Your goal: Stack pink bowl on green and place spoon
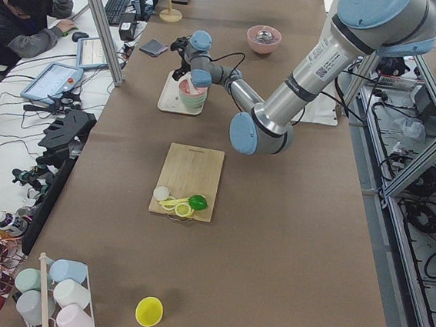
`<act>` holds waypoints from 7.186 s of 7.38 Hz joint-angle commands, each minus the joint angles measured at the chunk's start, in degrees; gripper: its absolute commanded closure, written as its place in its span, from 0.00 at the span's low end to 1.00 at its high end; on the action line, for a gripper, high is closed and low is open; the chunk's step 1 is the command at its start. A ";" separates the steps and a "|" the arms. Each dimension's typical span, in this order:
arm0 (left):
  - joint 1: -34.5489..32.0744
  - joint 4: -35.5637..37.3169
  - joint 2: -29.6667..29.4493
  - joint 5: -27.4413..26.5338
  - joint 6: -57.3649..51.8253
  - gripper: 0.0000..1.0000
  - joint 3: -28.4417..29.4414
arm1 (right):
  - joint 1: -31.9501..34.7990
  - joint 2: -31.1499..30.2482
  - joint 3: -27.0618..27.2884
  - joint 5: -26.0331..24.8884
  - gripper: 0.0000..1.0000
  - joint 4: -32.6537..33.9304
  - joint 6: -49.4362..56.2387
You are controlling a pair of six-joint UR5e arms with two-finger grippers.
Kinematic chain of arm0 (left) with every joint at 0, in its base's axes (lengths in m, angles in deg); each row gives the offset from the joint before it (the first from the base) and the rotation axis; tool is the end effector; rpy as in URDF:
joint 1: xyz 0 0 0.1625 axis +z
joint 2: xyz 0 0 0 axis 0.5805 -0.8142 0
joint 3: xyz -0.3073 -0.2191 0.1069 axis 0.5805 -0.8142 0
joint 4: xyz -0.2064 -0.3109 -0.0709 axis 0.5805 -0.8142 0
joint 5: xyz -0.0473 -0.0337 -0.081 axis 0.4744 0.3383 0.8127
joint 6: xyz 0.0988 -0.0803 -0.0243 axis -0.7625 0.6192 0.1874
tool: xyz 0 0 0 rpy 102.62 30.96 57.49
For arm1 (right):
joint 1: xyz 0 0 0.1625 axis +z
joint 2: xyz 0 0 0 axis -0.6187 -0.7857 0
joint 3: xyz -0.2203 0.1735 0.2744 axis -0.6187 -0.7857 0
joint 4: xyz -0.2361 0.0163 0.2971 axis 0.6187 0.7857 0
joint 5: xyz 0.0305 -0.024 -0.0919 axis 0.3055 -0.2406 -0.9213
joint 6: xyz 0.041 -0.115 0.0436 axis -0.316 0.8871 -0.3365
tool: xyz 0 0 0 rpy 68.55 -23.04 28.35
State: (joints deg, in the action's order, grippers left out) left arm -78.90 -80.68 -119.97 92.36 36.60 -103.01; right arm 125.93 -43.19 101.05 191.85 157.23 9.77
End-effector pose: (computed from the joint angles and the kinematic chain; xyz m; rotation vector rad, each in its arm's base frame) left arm 0.4728 -0.5666 0.1998 0.7072 1.0249 0.4133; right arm 0.0269 -0.4933 0.6174 0.1923 -0.7379 -0.0772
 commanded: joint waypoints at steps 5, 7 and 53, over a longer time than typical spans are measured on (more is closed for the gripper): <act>-25.45 19.24 11.92 27.04 -27.50 0.03 -5.42 | 1.84 -8.42 0.68 -6.80 0.00 -1.17 3.46; -32.57 31.51 12.91 26.96 -44.98 0.03 -5.33 | 1.84 -7.18 0.69 -3.55 0.00 1.23 3.46; -47.02 20.42 48.42 23.53 -32.42 0.02 -12.36 | 0.17 -10.78 -0.98 -0.81 0.00 -10.29 3.28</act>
State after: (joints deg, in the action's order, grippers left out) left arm -125.89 -60.27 -71.55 115.89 4.17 -115.38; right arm 126.11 -53.96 100.19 191.04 147.67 13.03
